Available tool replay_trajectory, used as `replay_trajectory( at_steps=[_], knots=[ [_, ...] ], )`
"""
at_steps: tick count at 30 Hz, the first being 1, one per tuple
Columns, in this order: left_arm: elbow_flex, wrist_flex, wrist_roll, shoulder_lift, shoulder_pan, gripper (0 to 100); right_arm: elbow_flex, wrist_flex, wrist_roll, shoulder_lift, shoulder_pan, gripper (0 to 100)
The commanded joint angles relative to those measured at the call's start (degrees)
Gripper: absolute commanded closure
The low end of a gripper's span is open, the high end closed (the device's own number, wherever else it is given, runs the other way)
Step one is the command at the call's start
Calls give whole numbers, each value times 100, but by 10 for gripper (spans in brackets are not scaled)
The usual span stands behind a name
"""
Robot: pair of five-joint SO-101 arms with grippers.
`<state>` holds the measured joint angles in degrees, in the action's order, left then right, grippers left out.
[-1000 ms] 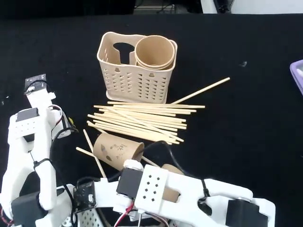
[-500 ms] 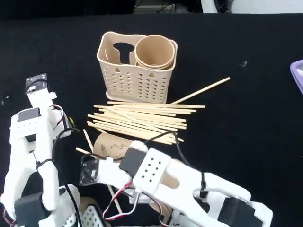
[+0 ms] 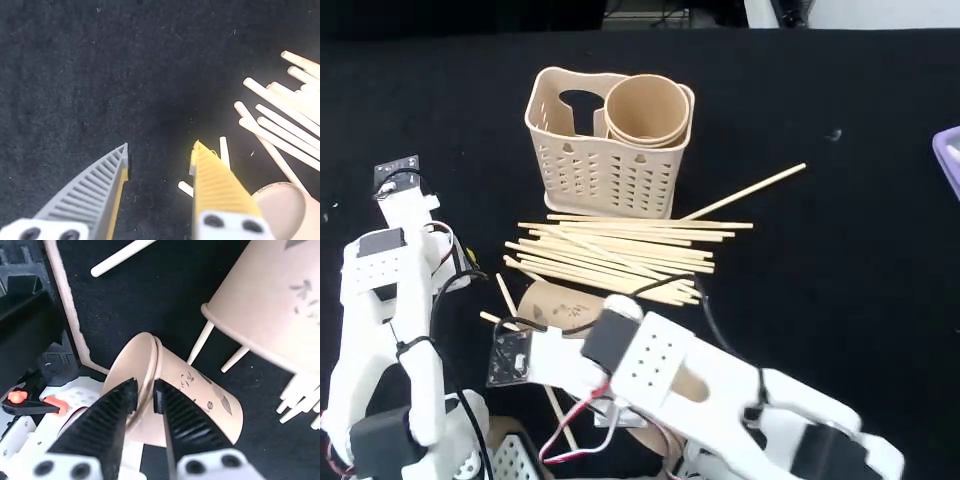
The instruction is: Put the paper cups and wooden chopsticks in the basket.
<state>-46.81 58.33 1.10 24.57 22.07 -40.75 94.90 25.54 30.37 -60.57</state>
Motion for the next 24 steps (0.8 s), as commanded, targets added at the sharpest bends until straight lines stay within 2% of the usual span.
replay_trajectory(
  at_steps=[1,3,7,13,24],
  knots=[
    [338,-35,-352,167,303,795,136,316,62,611,237,984],
    [435,-35,-448,167,505,795,127,308,53,725,246,966],
    [479,-35,-510,167,804,795,119,299,0,734,281,827],
    [479,-44,-510,167,875,795,119,299,18,734,642,819],
    [479,-62,-510,167,884,795,-259,-88,158,725,888,819]
  ],
)
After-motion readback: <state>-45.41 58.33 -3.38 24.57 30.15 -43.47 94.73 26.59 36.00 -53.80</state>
